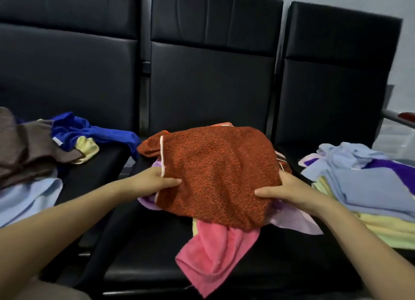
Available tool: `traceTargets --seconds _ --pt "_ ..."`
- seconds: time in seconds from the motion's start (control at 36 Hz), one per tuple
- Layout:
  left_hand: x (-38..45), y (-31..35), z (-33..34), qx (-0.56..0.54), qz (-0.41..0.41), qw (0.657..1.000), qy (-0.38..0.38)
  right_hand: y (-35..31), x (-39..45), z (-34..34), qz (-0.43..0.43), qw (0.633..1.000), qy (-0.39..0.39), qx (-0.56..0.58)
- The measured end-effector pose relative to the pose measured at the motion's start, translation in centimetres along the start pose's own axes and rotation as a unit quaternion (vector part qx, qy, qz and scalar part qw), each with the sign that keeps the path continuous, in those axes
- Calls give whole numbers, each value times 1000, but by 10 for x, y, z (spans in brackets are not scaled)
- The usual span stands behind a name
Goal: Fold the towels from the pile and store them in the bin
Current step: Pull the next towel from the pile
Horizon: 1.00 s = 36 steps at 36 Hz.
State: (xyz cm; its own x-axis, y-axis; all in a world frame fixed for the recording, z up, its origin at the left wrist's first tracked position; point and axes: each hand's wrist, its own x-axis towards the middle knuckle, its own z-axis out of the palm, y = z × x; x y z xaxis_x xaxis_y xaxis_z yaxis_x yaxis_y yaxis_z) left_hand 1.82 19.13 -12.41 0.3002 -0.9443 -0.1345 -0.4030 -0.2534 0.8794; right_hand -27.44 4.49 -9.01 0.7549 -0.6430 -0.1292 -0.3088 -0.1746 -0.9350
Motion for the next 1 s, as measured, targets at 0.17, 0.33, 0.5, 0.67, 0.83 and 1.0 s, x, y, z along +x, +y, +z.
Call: traceTargets --seconds 0.17,0.33,0.5,0.67,0.83,1.0 --pt "-7 27 -2 -169 111 974 102 -2 -13 6 -52 993 90 -62" --pt "-22 68 -3 -352 126 920 118 -23 -24 3 -153 945 244 154" --pt "-43 102 -2 -438 169 880 66 -64 -50 -2 -122 920 170 332" --pt "-43 89 4 -335 112 933 76 -51 -49 -13 -98 928 160 323" --pt "-34 24 -3 -12 -91 996 3 11 -28 -24 106 985 103 -85" --pt "-20 6 -13 39 -122 992 -6 20 -15 -31 117 973 167 -107"
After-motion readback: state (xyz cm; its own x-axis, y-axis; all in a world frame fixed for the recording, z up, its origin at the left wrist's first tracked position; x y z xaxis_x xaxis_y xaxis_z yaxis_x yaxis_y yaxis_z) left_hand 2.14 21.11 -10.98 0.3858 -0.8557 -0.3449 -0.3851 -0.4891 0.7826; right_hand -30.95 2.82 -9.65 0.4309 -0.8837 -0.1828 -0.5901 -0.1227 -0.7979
